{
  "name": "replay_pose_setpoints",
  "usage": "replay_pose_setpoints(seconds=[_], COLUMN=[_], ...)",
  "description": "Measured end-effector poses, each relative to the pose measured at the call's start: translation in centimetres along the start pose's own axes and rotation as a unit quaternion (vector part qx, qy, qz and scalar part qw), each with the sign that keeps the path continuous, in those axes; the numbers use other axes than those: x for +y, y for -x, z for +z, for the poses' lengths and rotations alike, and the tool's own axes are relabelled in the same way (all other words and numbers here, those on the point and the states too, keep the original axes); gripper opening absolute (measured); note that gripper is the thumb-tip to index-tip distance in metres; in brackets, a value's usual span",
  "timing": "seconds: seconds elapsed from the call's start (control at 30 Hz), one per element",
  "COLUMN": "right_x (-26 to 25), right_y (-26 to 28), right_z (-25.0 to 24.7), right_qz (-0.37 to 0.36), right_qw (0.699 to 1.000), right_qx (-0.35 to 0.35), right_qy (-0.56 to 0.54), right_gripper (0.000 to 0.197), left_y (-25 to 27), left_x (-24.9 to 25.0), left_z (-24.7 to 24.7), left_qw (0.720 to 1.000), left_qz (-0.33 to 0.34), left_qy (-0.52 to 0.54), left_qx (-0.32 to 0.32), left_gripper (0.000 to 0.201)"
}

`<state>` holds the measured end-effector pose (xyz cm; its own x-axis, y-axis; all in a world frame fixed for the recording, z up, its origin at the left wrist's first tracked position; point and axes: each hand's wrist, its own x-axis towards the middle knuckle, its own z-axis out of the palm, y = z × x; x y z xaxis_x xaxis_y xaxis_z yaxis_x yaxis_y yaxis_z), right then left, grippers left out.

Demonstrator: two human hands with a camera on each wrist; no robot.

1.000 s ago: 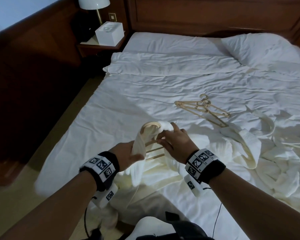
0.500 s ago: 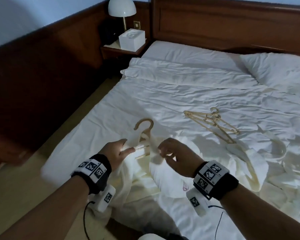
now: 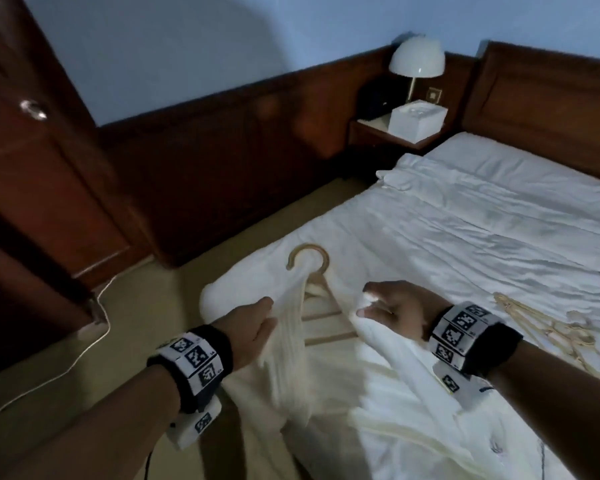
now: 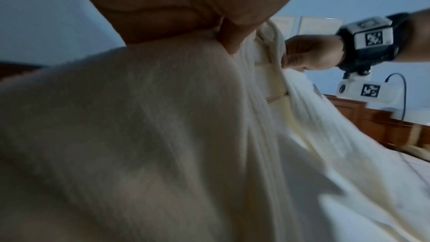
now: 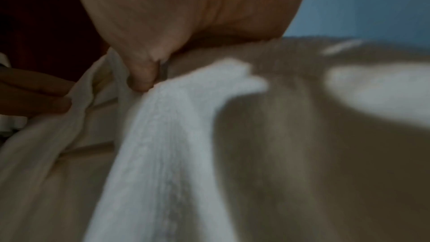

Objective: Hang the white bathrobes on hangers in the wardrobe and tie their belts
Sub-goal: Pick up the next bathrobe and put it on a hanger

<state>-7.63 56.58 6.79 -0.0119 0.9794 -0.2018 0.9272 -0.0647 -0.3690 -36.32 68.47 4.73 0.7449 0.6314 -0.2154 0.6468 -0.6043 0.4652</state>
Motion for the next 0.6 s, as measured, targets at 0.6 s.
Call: replay_pose_setpoints(seconds=[0.6], right_x=[-66.9], right_y=[-30.3], right_z=[-2.5], right_qz=[-0.466], right_qw=[0.881], right_qx=[0.082], right_qy=[0.032], right_gripper=[0.022], left_y=[43.8], left_x=[-39.1], left_z=[-32.1], left_qw=[0.868], left_qz=[-0.333], left_qy=[-0.104], left_qx=[0.354], left_gripper=[0.034])
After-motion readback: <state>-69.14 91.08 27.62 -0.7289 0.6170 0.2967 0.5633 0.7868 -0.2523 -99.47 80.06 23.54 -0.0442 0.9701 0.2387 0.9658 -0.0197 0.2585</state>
